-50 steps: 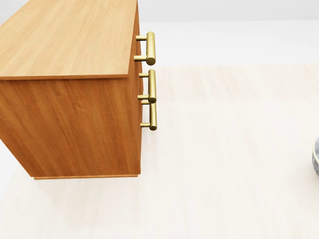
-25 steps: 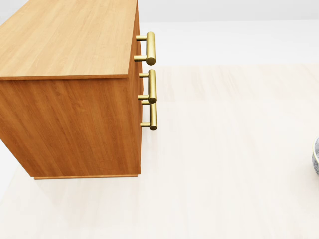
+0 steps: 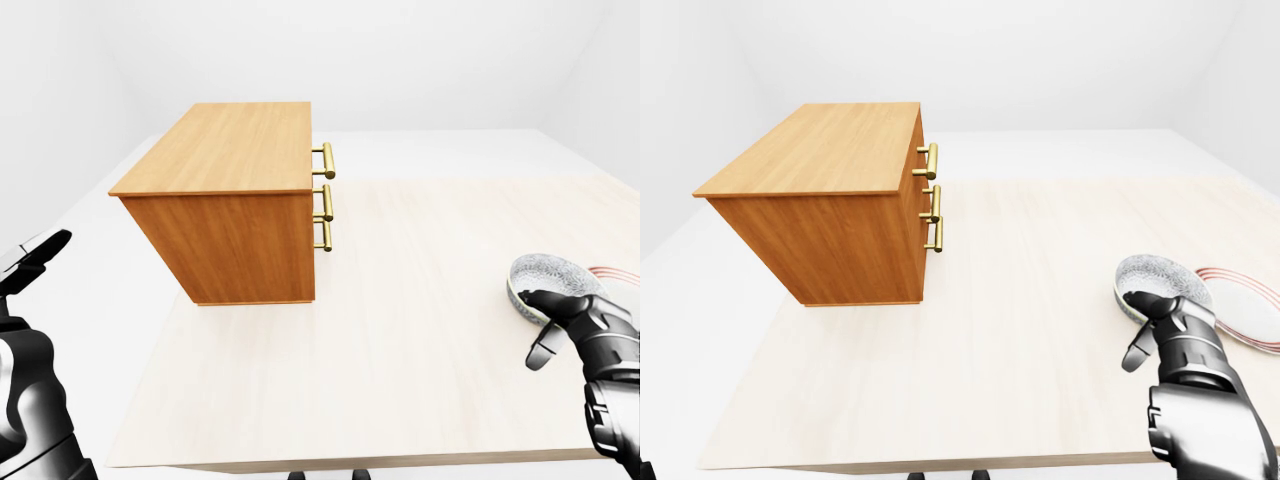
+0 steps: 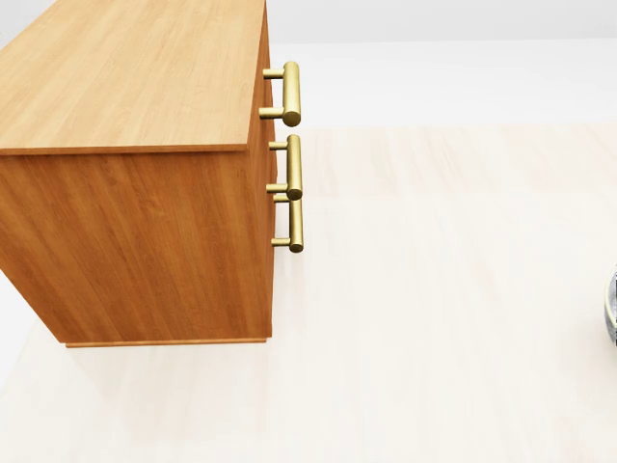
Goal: Put the bowl on top of the cabinet.
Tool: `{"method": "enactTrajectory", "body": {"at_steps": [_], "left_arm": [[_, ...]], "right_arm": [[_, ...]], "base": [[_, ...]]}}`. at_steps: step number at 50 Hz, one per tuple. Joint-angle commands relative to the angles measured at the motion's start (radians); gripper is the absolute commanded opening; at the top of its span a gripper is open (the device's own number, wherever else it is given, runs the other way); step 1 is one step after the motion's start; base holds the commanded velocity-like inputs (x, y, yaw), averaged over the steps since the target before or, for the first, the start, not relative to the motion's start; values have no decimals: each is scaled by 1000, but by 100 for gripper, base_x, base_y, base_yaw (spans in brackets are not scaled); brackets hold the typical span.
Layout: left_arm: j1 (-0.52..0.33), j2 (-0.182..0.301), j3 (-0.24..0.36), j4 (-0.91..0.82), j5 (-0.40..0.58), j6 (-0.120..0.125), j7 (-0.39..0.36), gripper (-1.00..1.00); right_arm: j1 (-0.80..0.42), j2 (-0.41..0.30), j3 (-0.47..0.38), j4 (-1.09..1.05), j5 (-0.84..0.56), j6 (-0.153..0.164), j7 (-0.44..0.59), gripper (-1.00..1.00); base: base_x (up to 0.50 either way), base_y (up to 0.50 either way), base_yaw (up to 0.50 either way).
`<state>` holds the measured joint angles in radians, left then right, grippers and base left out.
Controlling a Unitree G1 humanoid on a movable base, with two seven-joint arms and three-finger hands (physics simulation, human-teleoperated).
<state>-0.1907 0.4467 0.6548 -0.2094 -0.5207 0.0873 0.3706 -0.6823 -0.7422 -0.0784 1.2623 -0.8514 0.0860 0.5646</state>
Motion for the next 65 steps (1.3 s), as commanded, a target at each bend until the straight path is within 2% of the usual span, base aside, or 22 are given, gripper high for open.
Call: {"method": "enactTrajectory", "body": {"at_steps": [1, 6, 7, 8, 9, 35, 40, 45, 47, 48, 49, 52, 54, 57, 59, 63, 65], "left_arm": [[-1, 1, 0, 2, 0, 0, 0, 100], [1, 0, 1, 0, -1, 0, 0, 100], [1, 0, 0, 0, 0, 0, 0, 100], [1, -1, -1, 1, 1, 0, 0, 100], [1, -1, -1, 2, 1, 0, -1, 100], [3, -1, 4, -5, -2, 0, 2, 100], [2, 0, 3, -3, -1, 0, 2, 100], [-1, -2, -4, -1, 4, 0, 1, 100], [0, -2, -4, -7, 4, 0, 2, 100], [0, -2, -4, -7, 4, 0, 2, 100], [1, -2, -3, -11, 3, 0, 2, 100], [0, -3, -2, -5, 4, 0, -1, 100], [0, -2, -1, -5, 2, 0, 0, 100], [-1, -4, -5, 0, 5, 0, -2, 100], [-1, -4, -5, -3, 4, 0, -1, 100], [-1, -5, -6, -4, 5, 0, -1, 100], [-2, -3, -2, -2, 1, 0, -1, 100]], "right_arm": [[11, 19, 5, 9, 13, 0, -7, 100], [9, 13, 3, 6, 14, -1, -5, 100], [9, 13, 2, 8, 16, -2, -8, 95], [10, 14, 0, 10, 18, -3, -15, -58], [11, 15, -1, 10, 21, -4, -16, -100], [11, 17, 1, 8, 33, -7, -10, -100], [-39, -16, 2, -2, 13, 1, -35, -100], [-250, -107, 11, -37, -64, 1, -19, -100], [-425, -153, 42, -55, -143, 1, 37, -100], [-437, -152, 34, -45, -158, 1, 35, -100], [-576, -168, 63, -53, -219, 1, 66, -100], [-776, -168, 97, -26, -346, 1, 94, -100], [-893, -151, 107, -8, -416, 1, 114, -100], [-1097, -87, 134, 24, -532, 1, 123, -100], [-1150, -47, 119, 37, -563, 1, 108, -100], [-1233, 44, 113, 54, -622, -22, 72, -100], [-1260, 100, 94, 60, -624, -12, 63, -100]], "base": [[0, 0, 0], [0, 0, 0], [0, 0, 0], [0, 0, 0], [0, 0, 0], [0, 0, 0], [0, 0, 0], [0, 0, 0], [0, 0, 0], [0, 0, 0], [0, 0, 0], [0, 0, 0], [0, 0, 0], [0, 0, 0], [0, 0, 0], [0, 0, 0], [0, 0, 0]]}}
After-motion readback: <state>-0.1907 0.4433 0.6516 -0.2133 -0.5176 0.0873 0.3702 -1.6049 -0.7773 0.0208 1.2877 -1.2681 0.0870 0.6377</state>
